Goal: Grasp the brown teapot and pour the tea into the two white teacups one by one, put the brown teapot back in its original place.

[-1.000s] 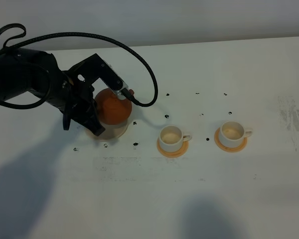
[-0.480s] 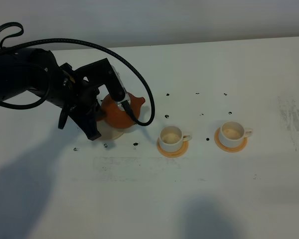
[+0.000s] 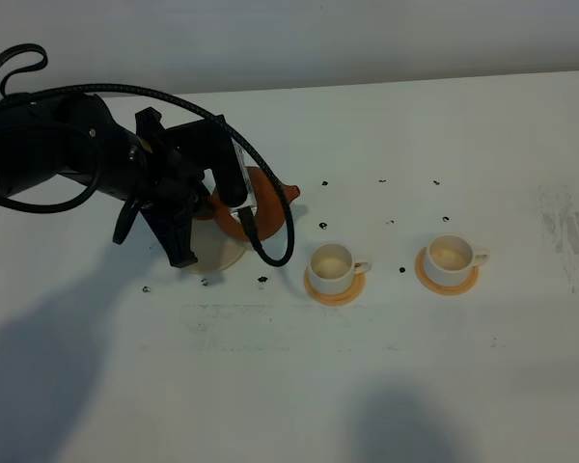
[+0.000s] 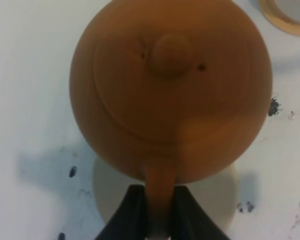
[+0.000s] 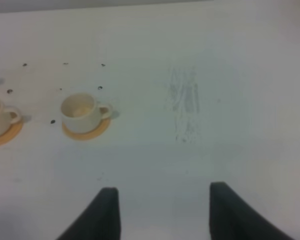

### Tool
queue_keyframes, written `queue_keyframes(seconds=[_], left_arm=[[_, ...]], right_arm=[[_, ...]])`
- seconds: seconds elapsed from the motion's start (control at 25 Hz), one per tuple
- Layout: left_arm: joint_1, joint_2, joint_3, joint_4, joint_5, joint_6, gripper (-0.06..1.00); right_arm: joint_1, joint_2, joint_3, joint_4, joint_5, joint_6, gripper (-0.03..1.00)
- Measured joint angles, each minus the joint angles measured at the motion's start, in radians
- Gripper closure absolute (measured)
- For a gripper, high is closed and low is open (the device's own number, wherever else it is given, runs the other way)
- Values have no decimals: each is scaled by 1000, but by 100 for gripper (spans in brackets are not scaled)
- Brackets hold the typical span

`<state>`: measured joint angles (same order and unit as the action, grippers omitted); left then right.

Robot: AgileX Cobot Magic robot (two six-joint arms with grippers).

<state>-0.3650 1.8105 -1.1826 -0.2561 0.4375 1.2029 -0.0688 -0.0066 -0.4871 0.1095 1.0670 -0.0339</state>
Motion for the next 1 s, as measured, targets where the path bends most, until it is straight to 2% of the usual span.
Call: queue_keyframes(seconds=[0.4,1.0], left_arm=[[-30,0,0,-28,-41,151,83],[-60,0,0,-33,-57,289,83]], right_arm=[[0,0,0,0,0,0,55],[0,0,0,0,0,0,55]])
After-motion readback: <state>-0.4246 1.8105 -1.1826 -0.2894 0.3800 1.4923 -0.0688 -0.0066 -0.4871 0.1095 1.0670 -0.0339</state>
